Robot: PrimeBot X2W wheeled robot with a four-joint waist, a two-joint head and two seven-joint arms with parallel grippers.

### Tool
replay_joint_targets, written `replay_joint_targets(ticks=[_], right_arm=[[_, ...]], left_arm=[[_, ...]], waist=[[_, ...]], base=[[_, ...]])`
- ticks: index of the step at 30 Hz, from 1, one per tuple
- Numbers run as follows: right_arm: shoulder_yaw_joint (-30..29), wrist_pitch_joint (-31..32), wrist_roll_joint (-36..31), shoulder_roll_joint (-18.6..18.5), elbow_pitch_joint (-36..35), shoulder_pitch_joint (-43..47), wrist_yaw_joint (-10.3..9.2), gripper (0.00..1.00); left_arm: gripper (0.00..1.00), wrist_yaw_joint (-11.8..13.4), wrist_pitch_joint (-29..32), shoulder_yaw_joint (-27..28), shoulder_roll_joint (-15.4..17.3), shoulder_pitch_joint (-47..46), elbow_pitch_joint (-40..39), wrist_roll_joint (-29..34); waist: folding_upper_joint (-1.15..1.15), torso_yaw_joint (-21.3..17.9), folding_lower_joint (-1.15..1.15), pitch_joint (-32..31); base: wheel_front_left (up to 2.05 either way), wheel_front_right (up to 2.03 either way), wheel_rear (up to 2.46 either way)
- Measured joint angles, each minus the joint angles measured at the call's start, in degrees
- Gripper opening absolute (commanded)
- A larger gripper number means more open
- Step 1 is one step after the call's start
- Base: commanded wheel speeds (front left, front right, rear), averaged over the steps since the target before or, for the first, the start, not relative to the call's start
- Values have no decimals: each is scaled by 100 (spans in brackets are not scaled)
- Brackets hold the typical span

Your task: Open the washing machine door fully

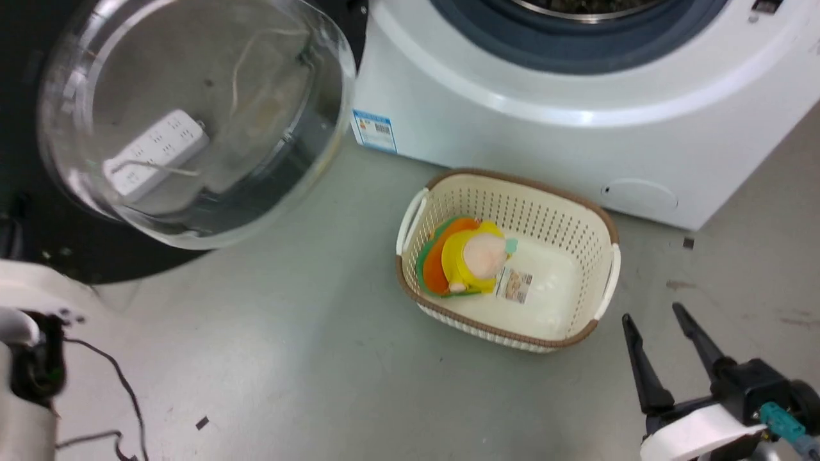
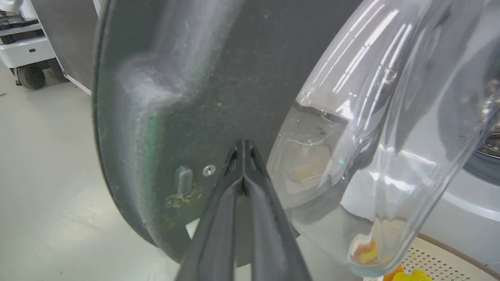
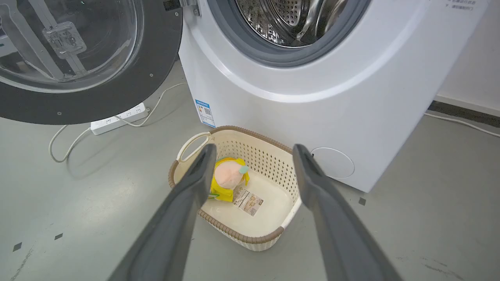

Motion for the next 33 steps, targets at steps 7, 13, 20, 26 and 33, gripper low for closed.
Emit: replay_joint_targets(ticks=[7, 13, 20, 26, 33], right_arm=[[-45, 105, -31, -119, -220, -82, 0, 100], [-64, 126, -30, -121, -253, -88, 0, 100], [-151, 73, 160, -88, -201, -105, 0, 100], [-209, -114, 215, -11, -80, -197, 0, 100], [-296, -303, 431, 53, -42, -192, 0, 100]], left_arm=[[0, -223, -148, 96, 261, -648, 821, -90], [0, -413, -472, 241, 278, -885, 1408, -205], [0, -678, -668, 199, 305, -927, 1552, -143], [0, -799, -719, -12, 216, -682, 943, 99], [0, -592, -720, -120, -448, 384, -446, 189]], waist=[[0, -94, 0, 353], [0, -150, 0, 370], [0, -188, -1, 103], [0, -293, -1, -313], [0, -564, -2, -913]], base=[[0, 0, 0], [0, 0, 0], [0, 0, 0], [0, 0, 0], [0, 0, 0]])
